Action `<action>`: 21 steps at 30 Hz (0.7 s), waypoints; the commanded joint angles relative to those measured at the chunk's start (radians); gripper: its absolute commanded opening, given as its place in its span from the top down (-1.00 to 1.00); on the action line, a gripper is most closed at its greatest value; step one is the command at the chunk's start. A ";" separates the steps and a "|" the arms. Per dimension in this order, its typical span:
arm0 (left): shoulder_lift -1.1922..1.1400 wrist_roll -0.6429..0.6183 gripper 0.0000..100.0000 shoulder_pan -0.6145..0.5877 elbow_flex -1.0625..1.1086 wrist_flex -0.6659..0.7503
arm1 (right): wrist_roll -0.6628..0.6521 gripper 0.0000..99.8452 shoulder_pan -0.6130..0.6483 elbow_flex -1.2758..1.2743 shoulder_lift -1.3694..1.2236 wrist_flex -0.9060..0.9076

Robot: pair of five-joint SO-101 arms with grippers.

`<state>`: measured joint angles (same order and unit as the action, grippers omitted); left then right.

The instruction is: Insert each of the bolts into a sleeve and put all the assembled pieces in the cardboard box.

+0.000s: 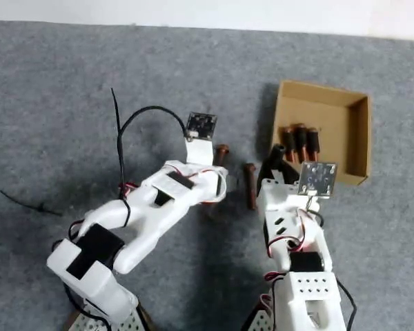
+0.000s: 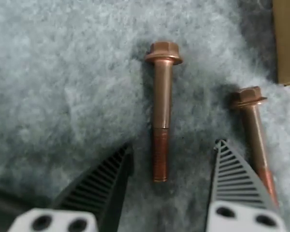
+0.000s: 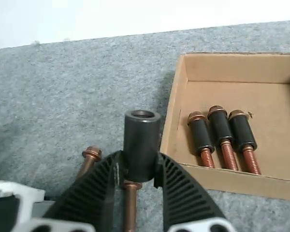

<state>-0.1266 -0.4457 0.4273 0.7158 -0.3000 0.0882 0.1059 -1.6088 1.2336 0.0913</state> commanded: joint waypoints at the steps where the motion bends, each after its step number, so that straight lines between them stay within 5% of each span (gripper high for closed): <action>1: 0.002 0.003 0.49 -0.018 -0.062 0.005 | -0.005 0.99 -0.005 0.008 0.021 -0.030; 9: -0.024 0.000 0.40 -0.042 -0.240 -0.301 | -0.006 0.99 -0.005 -0.025 0.022 -0.036; 14: -0.122 -0.002 0.21 -0.059 -0.354 -0.411 | -0.006 0.99 -0.005 -0.027 0.022 -0.036; 21: -0.222 -0.003 0.20 -0.062 -0.487 -0.522 | -0.006 0.99 -0.005 -0.027 0.022 -0.036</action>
<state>-0.3307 -0.4488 0.3813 0.2923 -0.8002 0.0882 0.1059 -1.6487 1.2352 0.0913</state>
